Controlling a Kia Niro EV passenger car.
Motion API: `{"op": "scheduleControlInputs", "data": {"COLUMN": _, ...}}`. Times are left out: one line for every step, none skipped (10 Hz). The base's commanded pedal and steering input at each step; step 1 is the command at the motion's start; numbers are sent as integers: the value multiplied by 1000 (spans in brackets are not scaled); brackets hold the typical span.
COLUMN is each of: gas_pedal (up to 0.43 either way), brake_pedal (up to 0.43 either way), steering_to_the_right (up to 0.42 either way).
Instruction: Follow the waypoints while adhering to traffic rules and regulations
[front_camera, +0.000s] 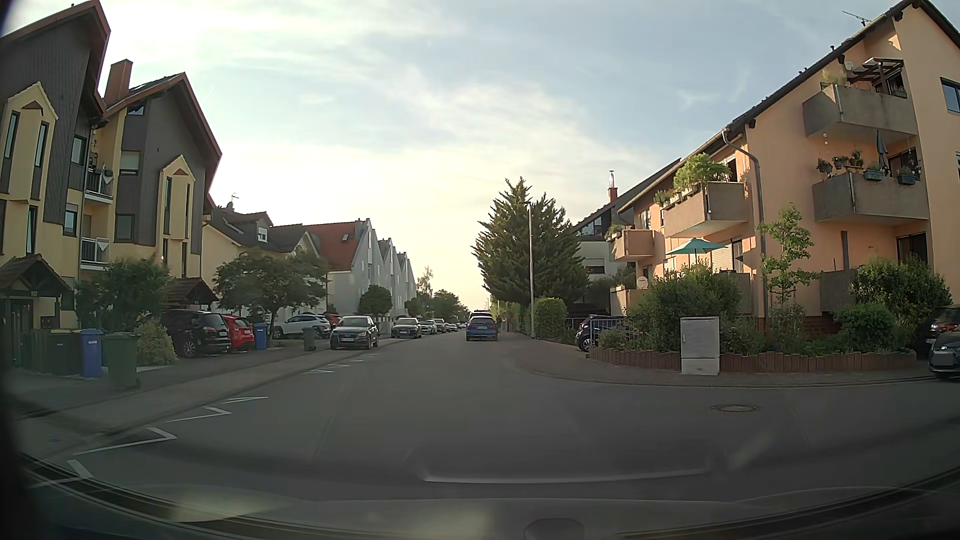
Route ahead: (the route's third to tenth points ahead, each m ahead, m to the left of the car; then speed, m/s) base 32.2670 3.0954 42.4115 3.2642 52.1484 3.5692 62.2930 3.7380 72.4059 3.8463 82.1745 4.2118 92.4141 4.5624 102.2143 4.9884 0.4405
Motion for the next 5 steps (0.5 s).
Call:
{"op": "scheduleControlInputs", "data": {"gas_pedal": 0, "brake_pedal": 238, "steering_to_the_right": 280}}
{"op": "scheduleControlInputs", "data": {"gas_pedal": 0, "brake_pedal": 232, "steering_to_the_right": 241}}
{"op": "scheduleControlInputs", "data": {"gas_pedal": 0, "brake_pedal": 226, "steering_to_the_right": 198}}
{"op": "scheduleControlInputs", "data": {"gas_pedal": 0, "brake_pedal": 220, "steering_to_the_right": 161}}
{"op": "scheduleControlInputs", "data": {"gas_pedal": 0, "brake_pedal": 189, "steering_to_the_right": 113}}
